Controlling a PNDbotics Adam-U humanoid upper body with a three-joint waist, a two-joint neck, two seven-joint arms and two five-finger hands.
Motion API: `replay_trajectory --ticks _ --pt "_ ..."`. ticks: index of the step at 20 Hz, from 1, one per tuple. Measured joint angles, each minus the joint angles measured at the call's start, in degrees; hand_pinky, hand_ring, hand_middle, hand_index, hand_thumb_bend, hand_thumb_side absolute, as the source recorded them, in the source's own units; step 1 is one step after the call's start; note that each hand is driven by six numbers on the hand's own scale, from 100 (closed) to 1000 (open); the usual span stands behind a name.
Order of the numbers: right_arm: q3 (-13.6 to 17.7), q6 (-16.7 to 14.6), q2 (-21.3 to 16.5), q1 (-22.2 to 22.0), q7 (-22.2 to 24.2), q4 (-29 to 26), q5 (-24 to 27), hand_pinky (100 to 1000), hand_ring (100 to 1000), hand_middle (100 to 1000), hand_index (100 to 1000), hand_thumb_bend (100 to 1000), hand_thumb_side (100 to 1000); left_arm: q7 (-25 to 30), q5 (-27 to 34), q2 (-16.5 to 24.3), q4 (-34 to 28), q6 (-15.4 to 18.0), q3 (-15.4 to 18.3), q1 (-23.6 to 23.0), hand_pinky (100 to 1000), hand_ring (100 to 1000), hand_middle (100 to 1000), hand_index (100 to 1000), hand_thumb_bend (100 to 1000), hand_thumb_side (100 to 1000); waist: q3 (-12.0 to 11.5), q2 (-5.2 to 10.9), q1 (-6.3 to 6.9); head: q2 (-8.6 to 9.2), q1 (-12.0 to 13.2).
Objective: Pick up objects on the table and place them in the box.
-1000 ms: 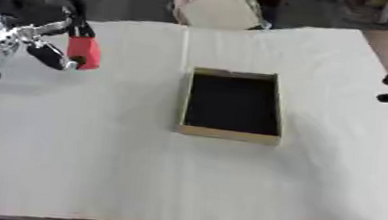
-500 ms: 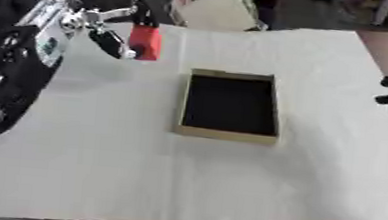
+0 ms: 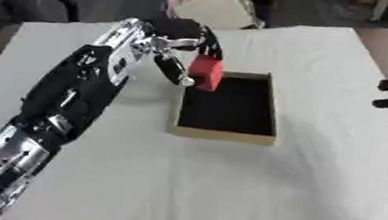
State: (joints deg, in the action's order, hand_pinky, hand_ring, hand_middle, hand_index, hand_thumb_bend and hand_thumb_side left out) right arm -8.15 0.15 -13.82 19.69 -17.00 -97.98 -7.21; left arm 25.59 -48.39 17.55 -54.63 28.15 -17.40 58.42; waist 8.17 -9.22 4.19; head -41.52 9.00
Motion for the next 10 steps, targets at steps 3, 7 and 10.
replay_trajectory --ticks 3,7,10 --pt "0.00 0.00 0.00 0.01 0.00 0.00 0.07 572 746 534 857 100 715 0.81 0.39 -0.68 0.18 0.81 -0.57 -0.42 751 727 672 827 380 176 0.01 -0.03 0.00 0.06 0.00" --pt "0.00 0.00 0.01 0.01 0.00 -0.01 0.13 572 746 534 857 100 718 1.44 1.18 -1.02 0.11 1.48 -1.01 -0.91 779 778 757 857 572 390 -0.06 -0.24 -0.02 0.26 -0.02" --pt "0.01 0.00 0.01 0.01 -0.04 -0.01 0.15 572 746 534 857 100 718 1.33 2.42 -0.92 -1.02 1.82 -1.07 -1.20 777 770 755 857 578 422 -0.47 -0.34 -0.05 0.31 -0.13"
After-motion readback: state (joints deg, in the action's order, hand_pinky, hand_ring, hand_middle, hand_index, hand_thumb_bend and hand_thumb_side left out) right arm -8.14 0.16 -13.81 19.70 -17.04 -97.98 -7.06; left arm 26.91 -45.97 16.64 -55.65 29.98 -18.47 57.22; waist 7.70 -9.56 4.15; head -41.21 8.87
